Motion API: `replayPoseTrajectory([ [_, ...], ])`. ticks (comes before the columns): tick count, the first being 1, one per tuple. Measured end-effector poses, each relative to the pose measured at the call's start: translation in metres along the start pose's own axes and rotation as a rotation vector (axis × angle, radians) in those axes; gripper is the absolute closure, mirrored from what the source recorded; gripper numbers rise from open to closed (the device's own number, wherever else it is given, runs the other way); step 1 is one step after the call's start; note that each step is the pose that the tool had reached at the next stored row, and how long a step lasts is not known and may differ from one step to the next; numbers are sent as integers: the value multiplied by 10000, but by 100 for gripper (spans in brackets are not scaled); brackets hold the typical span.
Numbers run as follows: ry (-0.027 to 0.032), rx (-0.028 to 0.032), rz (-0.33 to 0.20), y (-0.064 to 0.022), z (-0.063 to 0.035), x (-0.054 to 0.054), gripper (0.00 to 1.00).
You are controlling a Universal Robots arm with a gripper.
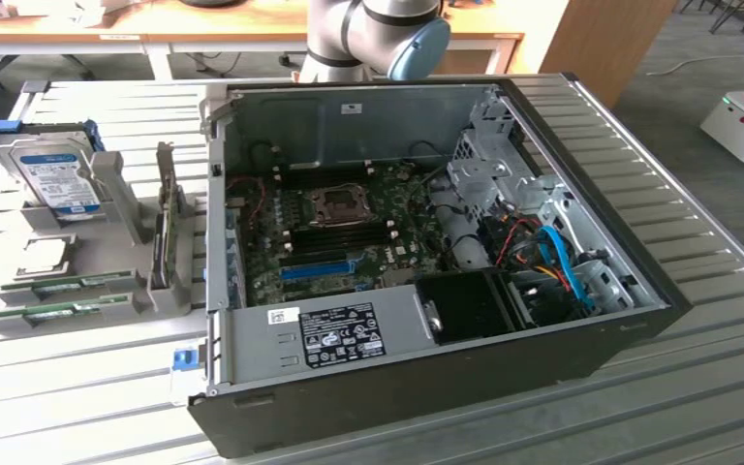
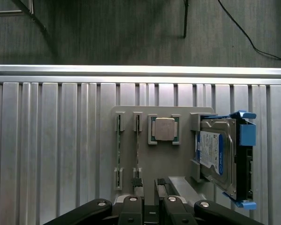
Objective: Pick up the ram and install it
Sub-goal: 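Pick up the ram and move it above insertion slot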
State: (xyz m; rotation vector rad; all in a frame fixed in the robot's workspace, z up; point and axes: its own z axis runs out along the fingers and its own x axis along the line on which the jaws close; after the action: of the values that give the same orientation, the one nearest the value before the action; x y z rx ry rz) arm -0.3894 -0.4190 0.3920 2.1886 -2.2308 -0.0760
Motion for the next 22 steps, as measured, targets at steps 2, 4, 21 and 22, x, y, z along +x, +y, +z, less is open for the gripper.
replayPoseTrajectory([
  [2,0,0,-2,0,0,1,76],
  [4,0,0,-2,0,0,1,76],
  [21,-6,-1,-3,-9,176,6,76],
  [22,-7,0,-2,-9,195,6,76],
])
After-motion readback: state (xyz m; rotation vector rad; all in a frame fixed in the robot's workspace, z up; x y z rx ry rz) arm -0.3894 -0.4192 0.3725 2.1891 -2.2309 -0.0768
